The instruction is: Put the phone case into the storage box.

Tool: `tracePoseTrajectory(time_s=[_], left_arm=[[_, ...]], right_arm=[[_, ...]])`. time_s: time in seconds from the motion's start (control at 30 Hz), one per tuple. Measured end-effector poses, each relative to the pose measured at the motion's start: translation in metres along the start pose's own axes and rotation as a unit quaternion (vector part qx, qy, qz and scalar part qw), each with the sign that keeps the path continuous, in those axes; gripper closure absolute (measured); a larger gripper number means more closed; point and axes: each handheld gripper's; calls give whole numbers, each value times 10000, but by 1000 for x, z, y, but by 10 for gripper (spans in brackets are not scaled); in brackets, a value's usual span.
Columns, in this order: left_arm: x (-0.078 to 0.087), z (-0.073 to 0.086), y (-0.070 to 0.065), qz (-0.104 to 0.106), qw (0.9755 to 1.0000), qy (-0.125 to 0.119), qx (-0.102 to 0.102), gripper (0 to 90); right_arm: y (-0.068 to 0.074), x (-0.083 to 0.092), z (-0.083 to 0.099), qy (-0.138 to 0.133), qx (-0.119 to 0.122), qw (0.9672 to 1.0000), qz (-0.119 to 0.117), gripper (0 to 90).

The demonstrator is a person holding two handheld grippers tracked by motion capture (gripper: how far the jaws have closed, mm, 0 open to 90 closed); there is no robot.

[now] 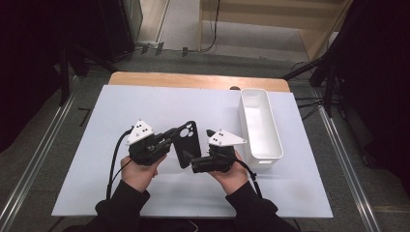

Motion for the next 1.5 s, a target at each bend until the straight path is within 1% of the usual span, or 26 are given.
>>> tracePoseTrajectory(time_s=[0.17, 0.2, 0.47, 0.73, 0.87, 0.9, 0.97, 1.03, 1.1, 1.17, 1.2, 1.27, 1.3, 1.33, 1.43, 1.5], left_arm=[[0, 0, -3, 4, 10000, -46, -16, 799], [0, -1, -3, 20, 10000, -39, -11, 799], [-3, 1, -5, 103, 9999, 0, 91, 799], [-5, 2, -10, 171, 9998, 49, 51, 798], [-6, 2, -13, 180, 9998, 24, 31, 799], [-6, 2, -14, 185, 9998, 65, 26, 798], [-7, 2, -15, 210, 9998, 40, 44, 798], [-7, 2, -16, 226, 9997, 65, 10, 798], [-7, 3, -18, 247, 9997, 40, 47, 798], [-8, 3, -18, 261, 9996, 58, 36, 798], [-8, 3, -18, 279, 9996, 77, 20, 798], [-9, 4, -19, 288, 9995, 91, 29, 798], [-9, 4, -19, 272, 9996, 91, 11, 798], [-9, 4, -19, 276, 9996, 89, 5, 797], [-10, 4, -19, 278, 9996, 97, 2, 797], [-10, 5, -19, 277, 9996, 102, -12, 797]], right_arm=[[2, -2, 0, -1, -45, 10000, 60, 0], [3, -2, -1, 21, -104, 9999, 48, 0], [9, -6, -2, -10, -81, 9999, 80, 0], [10, -10, -2, 58, -83, 9999, 123, 0], [11, -11, -2, 71, -102, 9998, 146, 0], [11, -12, -2, 73, -95, 9998, 151, 0], [12, -13, -2, 36, -54, 9998, 167, 0], [12, -14, -2, 31, -18, 9998, 185, 0], [13, -14, -1, 66, -32, 9998, 194, 0], [13, -15, -1, 78, -41, 9997, 207, 1], [12, -15, -1, 73, -52, 9997, 208, 31], [11, -15, -1, 64, -50, 9998, 201, 55], [11, -15, -1, 63, -48, 9998, 176, 109], [11, -15, -1, 57, -26, 9999, 102, 118], [11, -15, -1, 78, -50, 9999, 98, 123], [11, -15, -1, 77, -17, 9999, 114, 124]])
Point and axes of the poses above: each handheld gripper's, and its own axes: x roughly backward along the jaws, z roughly out of its underside, y roughly to its left, and after that the axes turned 10 degrees about z, right-handed
